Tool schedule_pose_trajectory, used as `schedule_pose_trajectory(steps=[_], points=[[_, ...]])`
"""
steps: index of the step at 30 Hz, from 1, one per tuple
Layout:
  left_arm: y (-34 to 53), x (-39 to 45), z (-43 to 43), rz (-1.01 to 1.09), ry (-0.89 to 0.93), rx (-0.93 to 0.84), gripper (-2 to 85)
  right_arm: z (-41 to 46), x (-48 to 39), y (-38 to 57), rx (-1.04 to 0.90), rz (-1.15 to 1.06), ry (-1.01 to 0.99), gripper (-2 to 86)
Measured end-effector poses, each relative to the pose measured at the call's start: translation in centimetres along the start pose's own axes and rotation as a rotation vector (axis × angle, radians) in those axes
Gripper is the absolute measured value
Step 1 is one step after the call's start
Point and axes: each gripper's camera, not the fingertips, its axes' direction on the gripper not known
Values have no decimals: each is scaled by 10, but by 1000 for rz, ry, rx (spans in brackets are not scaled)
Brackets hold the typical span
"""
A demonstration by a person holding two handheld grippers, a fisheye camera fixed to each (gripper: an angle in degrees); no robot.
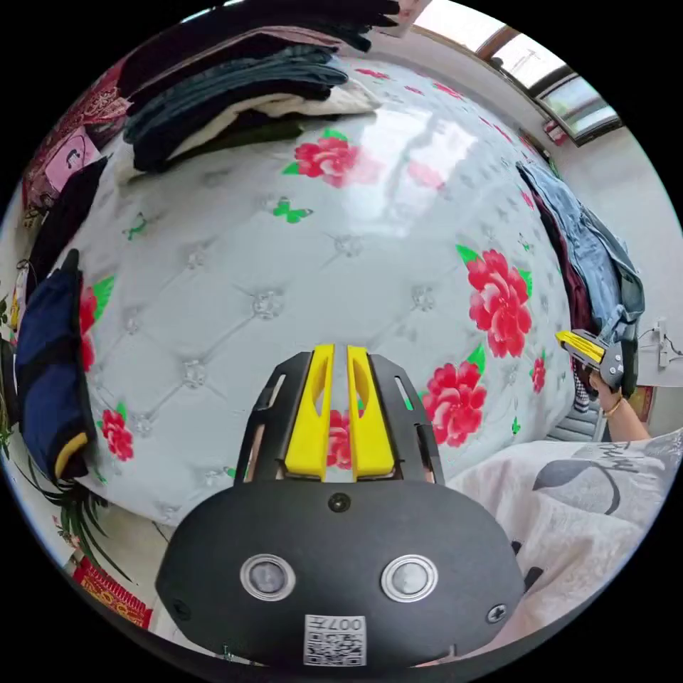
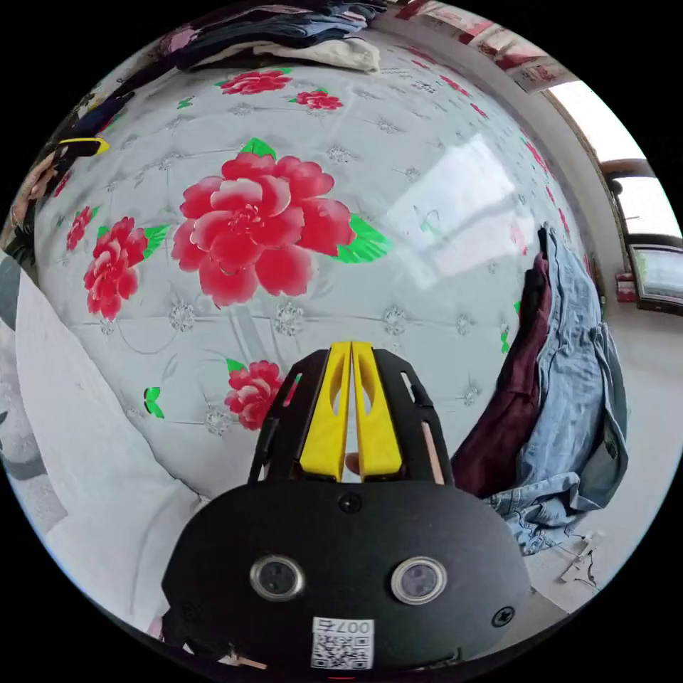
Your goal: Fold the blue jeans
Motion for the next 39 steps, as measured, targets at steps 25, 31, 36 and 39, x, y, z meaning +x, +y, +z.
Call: schedule_pose_trajectory(steps=[25, 31, 36, 39], points=[[125, 104, 39, 261, -50, -4, 60, -55, 285, 341, 247, 1256, -86, 94], [167, 79, -3, 188, 45, 209, 83, -123, 226, 345, 759, 1080, -462, 48], [172, 61, -31, 108, 198, 294, 98, -167, 133, 276, 938, 676, -928, 37], [172, 55, -48, 104, 238, 342, 108, -218, 48, 209, 922, 234, -1155, 36]])
